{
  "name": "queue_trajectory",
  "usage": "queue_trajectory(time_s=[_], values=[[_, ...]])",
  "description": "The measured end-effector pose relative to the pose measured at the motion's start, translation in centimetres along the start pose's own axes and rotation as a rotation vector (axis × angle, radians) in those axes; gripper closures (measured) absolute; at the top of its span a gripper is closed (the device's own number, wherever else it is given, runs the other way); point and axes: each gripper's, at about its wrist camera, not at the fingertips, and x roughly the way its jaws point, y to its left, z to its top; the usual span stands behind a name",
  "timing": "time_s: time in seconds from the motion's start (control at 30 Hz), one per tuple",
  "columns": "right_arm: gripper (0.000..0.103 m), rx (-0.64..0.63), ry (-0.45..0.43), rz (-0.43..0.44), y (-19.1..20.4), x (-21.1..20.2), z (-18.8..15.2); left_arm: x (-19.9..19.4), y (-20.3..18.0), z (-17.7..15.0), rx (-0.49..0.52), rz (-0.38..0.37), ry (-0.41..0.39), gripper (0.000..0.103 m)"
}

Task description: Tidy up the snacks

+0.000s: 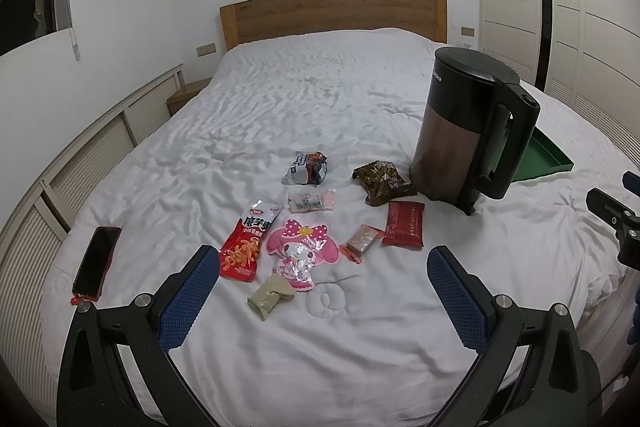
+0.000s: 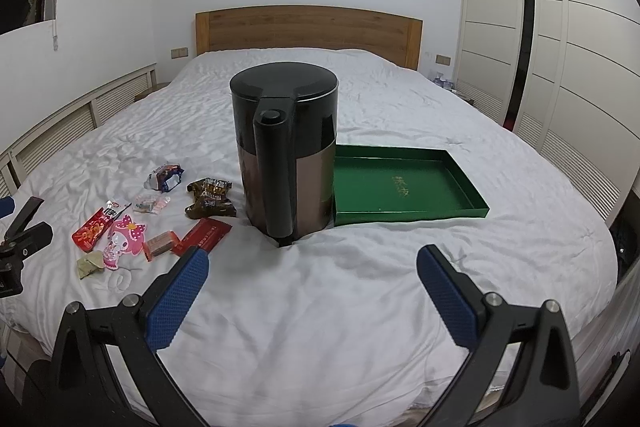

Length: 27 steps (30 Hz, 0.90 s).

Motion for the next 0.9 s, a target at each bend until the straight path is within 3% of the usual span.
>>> queue_trajectory(time_s=[0.9], values=[[0.0, 0.013, 0.009, 0.004, 0.16, 0.19, -0.39, 0.7, -0.44, -0.79, 0.006, -0.011, 0.023, 0.001]])
